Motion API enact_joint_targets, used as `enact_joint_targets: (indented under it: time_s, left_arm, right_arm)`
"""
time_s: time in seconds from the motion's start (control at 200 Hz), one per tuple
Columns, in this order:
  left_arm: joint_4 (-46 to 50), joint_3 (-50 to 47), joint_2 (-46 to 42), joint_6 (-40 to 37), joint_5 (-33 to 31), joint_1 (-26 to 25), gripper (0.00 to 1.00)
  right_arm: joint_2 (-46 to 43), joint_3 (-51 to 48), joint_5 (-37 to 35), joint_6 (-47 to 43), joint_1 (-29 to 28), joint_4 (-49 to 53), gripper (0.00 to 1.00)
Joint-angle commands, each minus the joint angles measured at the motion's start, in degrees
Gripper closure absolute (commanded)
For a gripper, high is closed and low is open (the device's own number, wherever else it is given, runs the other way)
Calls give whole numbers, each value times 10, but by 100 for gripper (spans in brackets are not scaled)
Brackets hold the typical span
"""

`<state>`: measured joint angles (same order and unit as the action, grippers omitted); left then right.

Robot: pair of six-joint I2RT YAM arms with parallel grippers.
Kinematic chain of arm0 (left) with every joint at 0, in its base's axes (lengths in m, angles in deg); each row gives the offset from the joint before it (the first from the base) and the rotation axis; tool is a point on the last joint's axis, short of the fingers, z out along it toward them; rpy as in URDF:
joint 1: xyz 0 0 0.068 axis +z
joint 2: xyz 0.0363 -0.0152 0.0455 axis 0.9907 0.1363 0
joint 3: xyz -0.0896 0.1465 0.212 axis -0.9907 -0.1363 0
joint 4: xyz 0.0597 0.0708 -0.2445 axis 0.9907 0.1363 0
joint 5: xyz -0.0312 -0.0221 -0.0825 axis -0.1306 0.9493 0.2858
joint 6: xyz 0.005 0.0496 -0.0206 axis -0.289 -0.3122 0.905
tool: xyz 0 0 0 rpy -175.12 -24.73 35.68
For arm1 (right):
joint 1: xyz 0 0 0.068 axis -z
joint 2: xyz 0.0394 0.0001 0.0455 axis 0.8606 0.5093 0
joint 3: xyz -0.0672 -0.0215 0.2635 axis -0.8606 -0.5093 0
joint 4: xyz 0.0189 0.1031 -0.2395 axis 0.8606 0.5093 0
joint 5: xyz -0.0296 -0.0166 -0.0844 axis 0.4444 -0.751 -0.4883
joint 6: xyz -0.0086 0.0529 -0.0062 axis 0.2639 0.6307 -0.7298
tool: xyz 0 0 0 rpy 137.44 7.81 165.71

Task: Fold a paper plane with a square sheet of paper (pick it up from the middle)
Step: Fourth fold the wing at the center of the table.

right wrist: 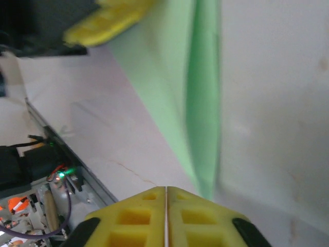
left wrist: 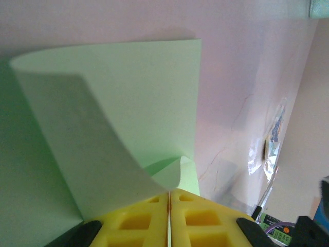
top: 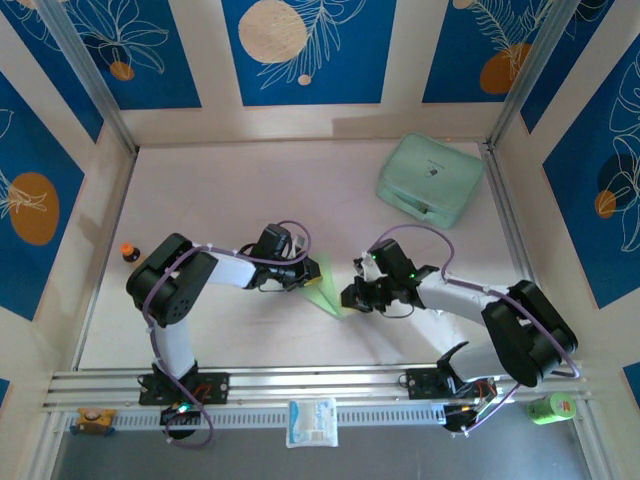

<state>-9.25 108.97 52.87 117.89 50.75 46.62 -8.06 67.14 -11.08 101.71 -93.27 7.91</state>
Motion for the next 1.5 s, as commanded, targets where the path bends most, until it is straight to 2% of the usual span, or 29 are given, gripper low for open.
enact_joint_targets:
  time_s: [0.0, 0.31, 0.49, 0.86, 1.23, 1.495]
  left_arm:
    - [32, -16, 25, -6, -11, -2, 89]
    - [32, -15, 27, -6, -9, -2, 89]
    - [33, -17, 26, -7, -11, -2, 89]
    - [32, -20, 32, -6, -13, -2, 89]
    - [25, -25, 35, -4, -15, -1, 90]
    - [22, -26, 35, -3, -14, -1, 90]
  right_arm:
    - [42, 41, 45, -13, -3, -7, 95]
    - [158, 123, 8, -24, -36, -5, 97]
    - [182, 108, -39, -26, -43, 14, 97]
    - [159, 14, -23, -4, -35, -38, 96]
    - [94, -37, -11, -7, -36, -30, 96]
    - [39, -93, -32, 18, -39, -26, 96]
